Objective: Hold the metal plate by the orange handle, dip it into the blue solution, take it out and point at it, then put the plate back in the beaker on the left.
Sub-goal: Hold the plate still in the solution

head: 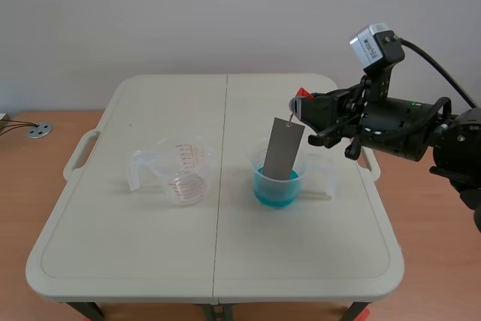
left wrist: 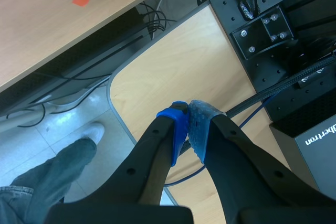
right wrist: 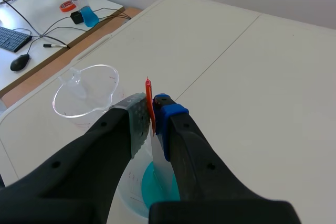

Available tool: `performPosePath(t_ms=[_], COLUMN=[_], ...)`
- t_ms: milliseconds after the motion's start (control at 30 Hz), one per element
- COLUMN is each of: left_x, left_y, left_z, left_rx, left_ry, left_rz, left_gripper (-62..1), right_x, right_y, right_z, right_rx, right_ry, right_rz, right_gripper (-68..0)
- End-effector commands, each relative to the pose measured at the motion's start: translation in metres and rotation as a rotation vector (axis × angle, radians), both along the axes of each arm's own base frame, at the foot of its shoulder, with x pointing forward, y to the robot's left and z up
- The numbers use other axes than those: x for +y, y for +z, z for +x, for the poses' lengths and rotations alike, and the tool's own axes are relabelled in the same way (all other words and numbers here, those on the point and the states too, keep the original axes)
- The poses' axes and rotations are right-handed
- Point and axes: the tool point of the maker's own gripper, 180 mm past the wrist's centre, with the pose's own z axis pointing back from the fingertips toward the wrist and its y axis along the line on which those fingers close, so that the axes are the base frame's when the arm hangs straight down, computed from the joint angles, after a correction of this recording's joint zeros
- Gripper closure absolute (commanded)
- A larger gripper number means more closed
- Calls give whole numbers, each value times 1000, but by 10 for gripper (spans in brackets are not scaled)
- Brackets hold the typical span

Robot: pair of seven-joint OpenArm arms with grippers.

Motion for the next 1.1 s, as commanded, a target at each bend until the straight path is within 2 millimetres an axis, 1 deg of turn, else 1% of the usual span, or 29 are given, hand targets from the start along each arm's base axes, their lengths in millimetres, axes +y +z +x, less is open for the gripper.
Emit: performPosePath(t_ms=[0, 567, 767, 933, 1067], left_x=[-6, -6, -6, -6, -6], left_y=[4, 4, 4, 4, 4], left_z=[3, 3, 8, 7, 7], left_rx=[-13, -14, -26, -24, -24], left_ry=[9, 9, 9, 8, 8], left_rz=[-19, -20, -21, -20, -20], left_gripper=[-27, -27, -27, -27, -27], right_x=[1, 1, 1, -2, -1], right_y=[4, 3, 5, 19, 32], right_z=[1, 1, 2, 3, 3], right_rx=[-12, -12, -19, -38, -78], right_ry=[14, 15, 13, 6, 19], right_rz=[-9, -11, -4, 42, 35], right_gripper=[-13, -13, -13, -13, -13])
